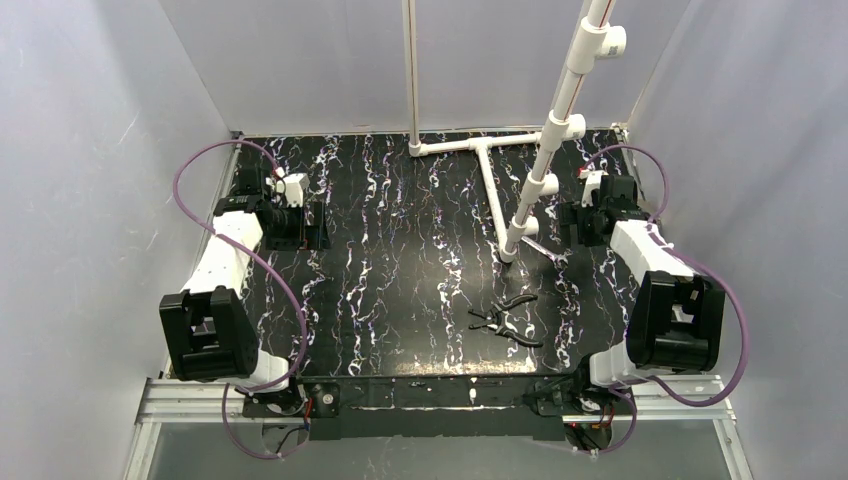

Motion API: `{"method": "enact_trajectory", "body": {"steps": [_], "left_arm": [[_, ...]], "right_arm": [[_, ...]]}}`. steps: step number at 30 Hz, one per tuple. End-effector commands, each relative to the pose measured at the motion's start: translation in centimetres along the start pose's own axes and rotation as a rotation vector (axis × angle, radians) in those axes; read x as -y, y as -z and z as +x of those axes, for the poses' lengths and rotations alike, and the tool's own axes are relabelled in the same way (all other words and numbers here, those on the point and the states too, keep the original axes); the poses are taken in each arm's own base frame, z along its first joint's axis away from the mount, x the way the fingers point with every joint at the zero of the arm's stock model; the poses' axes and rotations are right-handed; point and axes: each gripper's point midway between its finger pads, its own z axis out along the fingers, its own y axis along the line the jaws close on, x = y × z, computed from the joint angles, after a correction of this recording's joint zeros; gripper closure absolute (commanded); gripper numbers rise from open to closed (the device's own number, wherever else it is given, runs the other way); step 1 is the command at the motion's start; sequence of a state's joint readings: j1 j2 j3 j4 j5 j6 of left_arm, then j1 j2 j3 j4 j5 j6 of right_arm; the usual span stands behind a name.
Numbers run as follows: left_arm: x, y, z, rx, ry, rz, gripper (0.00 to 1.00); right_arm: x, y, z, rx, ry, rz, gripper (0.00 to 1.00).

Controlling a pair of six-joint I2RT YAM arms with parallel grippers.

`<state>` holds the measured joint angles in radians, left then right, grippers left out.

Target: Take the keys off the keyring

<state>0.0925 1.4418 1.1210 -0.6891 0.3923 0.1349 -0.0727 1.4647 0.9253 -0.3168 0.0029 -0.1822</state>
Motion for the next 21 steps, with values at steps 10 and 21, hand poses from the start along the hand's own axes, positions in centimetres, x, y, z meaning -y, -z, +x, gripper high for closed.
{"method": "enact_trajectory", "body": {"steps": [10, 21], "left_arm": [[2.3, 2.0, -1.6, 0.043, -0.047, 0.105, 0.01], [2.8, 1.8, -1.8, 0.024, -0.054, 0.148, 0.01]], "right_arm": [[6.3, -3.6, -0.6, -0.217, 0.136, 0.003, 0.0], [9.8, -6.7, -2.2, -0.245, 0.091, -0.086, 0.0]]}}
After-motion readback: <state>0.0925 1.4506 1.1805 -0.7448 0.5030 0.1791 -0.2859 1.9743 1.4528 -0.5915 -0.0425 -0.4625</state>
